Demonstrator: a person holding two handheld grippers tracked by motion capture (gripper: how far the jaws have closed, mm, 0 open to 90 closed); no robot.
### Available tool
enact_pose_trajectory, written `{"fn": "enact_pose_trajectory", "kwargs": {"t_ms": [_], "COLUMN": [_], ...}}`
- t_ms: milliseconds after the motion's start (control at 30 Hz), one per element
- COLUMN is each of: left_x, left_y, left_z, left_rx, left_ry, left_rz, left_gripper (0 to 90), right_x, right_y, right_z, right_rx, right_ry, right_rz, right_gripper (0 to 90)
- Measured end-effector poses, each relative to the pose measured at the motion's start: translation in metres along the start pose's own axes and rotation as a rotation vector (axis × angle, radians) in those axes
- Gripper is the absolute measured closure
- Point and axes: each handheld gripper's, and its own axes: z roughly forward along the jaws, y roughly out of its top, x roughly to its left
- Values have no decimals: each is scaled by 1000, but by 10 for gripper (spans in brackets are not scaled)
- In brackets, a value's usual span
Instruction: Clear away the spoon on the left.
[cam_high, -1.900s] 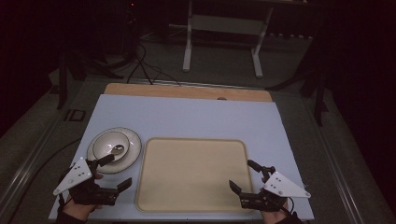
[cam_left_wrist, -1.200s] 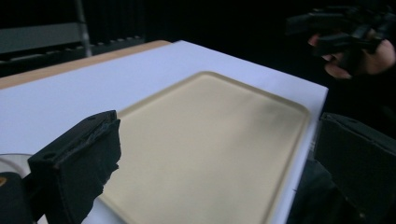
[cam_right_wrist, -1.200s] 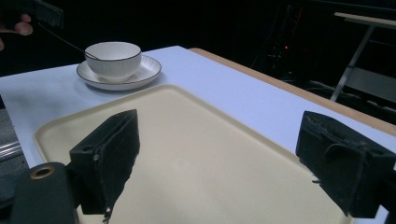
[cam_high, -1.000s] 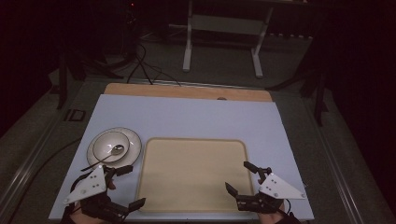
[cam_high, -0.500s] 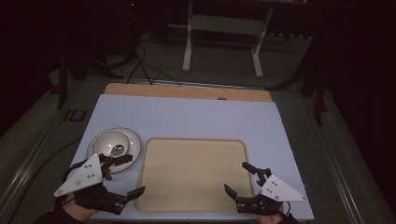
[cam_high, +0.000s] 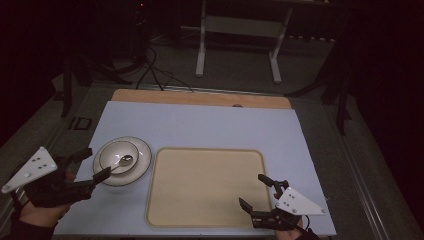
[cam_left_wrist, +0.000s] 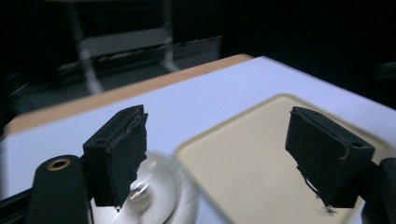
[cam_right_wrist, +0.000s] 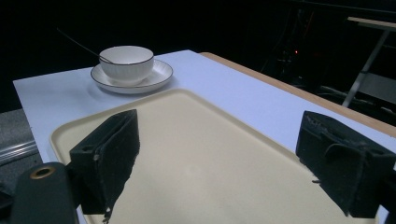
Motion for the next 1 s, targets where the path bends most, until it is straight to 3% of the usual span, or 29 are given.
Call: {"fn": "enact_pose_trajectory", "kwargs": {"t_ms": [67,100,133,333,467,500,667,700,833,867,1000], "left_x": [8,13,16,25,35,35,40,41,42,43,46], "left_y": [-10,-19,-23,-40,-49,-49,-60,-66,-72,-75,-82], "left_z": [-2,-3,-4,-6,-9,-9,-7,-3,1,4,9], "left_rx": [15,30,35,80,105,105,152,178,210,227,236], "left_ry": [32,68,67,123,155,155,176,178,181,183,173], "left_rz": [-45,-81,-98,-126,-168,-168,-237,-267,-298,-322,-385], "left_gripper": [213,230,232,252,280,287,325,334,365,369,430], "right_x": [0,0,1,1,0,0,1,1,1,1,1], "right_y": [0,0,0,-1,-1,-1,-2,-2,-2,-2,-2], "right_z": [0,1,1,2,3,3,4,4,4,4,4], "right_rx": [0,1,1,8,11,13,15,16,17,16,17], "right_ry": [0,0,-1,2,2,2,1,1,-3,-3,-5], "right_rz": [-1,-2,-2,4,3,3,3,2,-1,-1,0], "right_gripper": [137,137,137,137,137,137,137,138,137,138,138]}}
